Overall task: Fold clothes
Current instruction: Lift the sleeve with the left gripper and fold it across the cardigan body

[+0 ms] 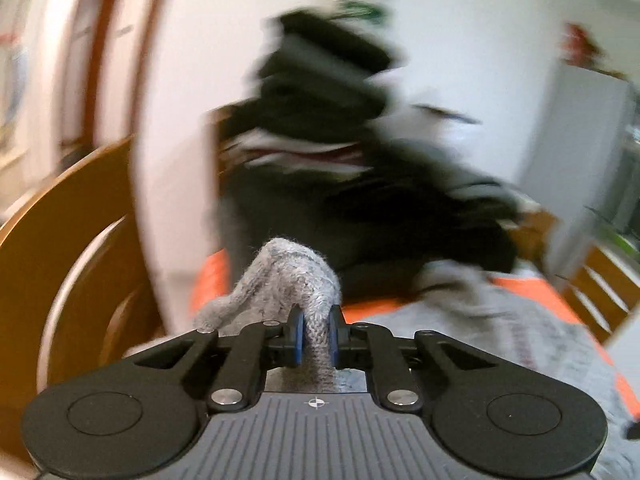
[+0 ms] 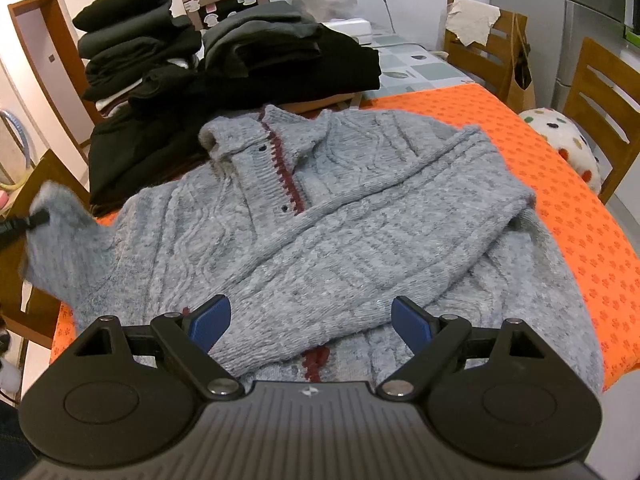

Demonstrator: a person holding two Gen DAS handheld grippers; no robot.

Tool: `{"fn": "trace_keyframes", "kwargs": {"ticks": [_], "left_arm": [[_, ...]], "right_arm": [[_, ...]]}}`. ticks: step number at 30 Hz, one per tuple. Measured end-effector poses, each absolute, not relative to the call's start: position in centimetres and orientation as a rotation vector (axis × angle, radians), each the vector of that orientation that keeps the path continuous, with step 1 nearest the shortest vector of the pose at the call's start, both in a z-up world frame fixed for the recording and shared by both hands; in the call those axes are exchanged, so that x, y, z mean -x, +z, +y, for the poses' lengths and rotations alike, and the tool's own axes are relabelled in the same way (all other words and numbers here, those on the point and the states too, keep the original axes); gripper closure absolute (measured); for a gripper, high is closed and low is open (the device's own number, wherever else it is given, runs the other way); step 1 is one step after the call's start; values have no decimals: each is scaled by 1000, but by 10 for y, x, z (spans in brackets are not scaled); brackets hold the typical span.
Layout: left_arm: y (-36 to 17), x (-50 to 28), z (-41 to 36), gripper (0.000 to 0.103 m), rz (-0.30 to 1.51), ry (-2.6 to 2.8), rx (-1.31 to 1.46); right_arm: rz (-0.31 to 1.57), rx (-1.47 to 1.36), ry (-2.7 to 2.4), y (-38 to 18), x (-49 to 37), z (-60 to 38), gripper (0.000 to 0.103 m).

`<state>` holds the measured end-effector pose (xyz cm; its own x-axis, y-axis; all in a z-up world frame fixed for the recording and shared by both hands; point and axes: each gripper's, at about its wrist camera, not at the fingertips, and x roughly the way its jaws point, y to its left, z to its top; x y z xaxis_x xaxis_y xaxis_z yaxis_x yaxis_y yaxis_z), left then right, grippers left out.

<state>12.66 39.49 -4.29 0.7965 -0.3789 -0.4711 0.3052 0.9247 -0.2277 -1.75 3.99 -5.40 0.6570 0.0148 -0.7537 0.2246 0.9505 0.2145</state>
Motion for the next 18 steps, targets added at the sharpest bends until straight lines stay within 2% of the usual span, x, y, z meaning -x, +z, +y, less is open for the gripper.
{"fn": "trace_keyframes", "kwargs": {"ticks": [3,6,10,13,14,18], "left_arm": [[-37,-130,358,85,584,-514,90],[-55,-141,321,72,713,-685,47],[-86,-140,296,67,811,-743,-40],[-80,-133,307,49,771,-726,-22],[-76,-130,314,40,756,-710,-7],[-63,-134,357,36,725,-563,134]], "right_arm": [[851,-298,-117,-54,16,41,12],[851,-299,-115,-54,15,41,12],[853,-295,-112,-53,14,43,12],[850,-291,-119,-52,15,42,12],[850,-294,-123,-52,15,42,12],[859,-303,-130,-54,14,40,12]]}}
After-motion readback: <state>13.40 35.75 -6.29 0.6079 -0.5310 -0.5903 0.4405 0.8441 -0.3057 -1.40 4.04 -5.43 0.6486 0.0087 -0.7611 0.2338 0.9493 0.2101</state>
